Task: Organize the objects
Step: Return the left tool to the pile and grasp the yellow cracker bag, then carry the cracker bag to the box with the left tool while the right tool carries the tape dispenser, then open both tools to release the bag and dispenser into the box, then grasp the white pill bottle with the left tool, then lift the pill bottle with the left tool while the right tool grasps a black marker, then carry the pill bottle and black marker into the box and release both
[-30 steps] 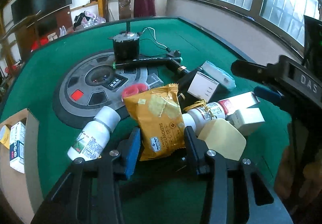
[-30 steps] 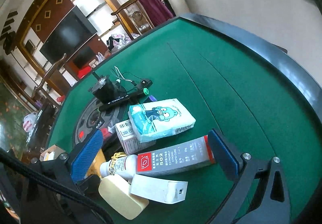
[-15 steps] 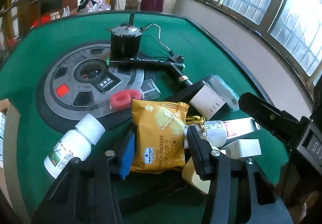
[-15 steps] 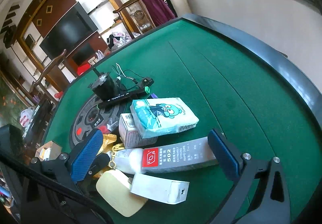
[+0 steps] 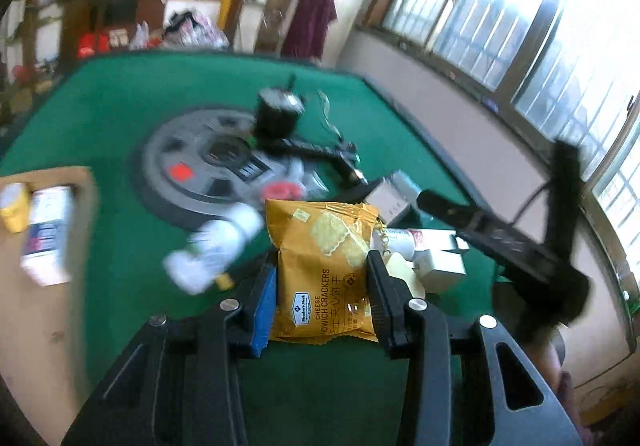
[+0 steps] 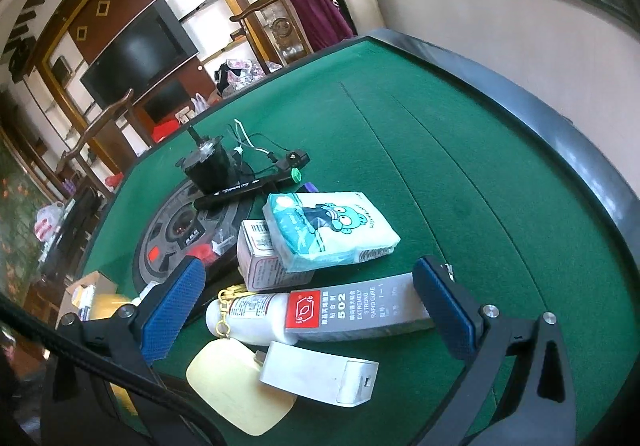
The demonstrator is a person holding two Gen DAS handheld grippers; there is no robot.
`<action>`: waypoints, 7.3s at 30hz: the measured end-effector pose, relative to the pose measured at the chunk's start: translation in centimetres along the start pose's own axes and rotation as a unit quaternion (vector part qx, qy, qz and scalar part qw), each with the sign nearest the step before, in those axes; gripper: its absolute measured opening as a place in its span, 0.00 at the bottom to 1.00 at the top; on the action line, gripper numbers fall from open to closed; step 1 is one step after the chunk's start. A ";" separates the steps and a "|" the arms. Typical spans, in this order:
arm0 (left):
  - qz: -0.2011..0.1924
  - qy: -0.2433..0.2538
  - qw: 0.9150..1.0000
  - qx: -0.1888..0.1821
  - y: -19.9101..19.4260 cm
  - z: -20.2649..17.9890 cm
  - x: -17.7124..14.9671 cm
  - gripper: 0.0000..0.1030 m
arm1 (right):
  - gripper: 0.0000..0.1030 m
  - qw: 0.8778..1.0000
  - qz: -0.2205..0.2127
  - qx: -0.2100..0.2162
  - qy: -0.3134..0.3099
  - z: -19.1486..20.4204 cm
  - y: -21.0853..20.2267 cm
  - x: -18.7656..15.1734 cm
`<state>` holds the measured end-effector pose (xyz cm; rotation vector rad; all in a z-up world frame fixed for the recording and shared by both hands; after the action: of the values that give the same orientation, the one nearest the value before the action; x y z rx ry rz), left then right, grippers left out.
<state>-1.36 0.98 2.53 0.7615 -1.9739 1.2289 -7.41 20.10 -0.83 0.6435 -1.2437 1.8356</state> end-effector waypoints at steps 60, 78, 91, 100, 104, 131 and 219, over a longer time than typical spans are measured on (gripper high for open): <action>-0.089 -0.111 0.990 0.022 -11.8 11.9 -2.6 0.35 | 0.48 0.938 0.151 0.027 -0.309 7.8 -1.1 -7.8; -0.095 -0.079 0.983 0.138 -14.8 21.7 2.4 0.35 | 0.45 0.941 0.174 0.235 -0.173 20.3 -5.5 -5.8; 0.001 -0.135 0.978 0.159 -6.8 29.9 0.9 0.35 | 0.45 0.913 0.264 0.269 -0.155 34.4 1.9 -13.5; 0.013 -0.164 0.972 0.167 -5.0 31.5 0.1 0.35 | 0.45 0.919 0.291 0.233 -0.126 36.2 6.8 -15.2; 0.006 -0.173 0.972 0.161 -5.3 31.7 0.0 0.36 | 0.45 0.921 0.291 0.224 -0.128 36.4 7.5 -15.3; -0.023 -0.125 0.989 0.075 -8.6 22.0 2.4 0.60 | 0.64 0.962 0.107 0.149 -0.205 24.3 -2.3 -5.3; -0.068 -0.121 0.987 0.082 -13.7 16.3 -3.8 0.29 | 0.12 0.944 0.181 0.143 -0.237 15.4 -3.4 -12.7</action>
<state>7.51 -18.72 1.41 1.1575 -1.9890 1.2787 1.91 2.29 -2.91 1.1291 -1.4897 2.2784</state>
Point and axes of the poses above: each gripper's, at about its wrist camera, not at the fingertips, and y roughly the way its jaws point, z to its left, x to its top, the point moved 7 cm from there along y, roughly the way its jaws point, and after that the axes turned 11 degrees about -z, right-handed, at the moved point
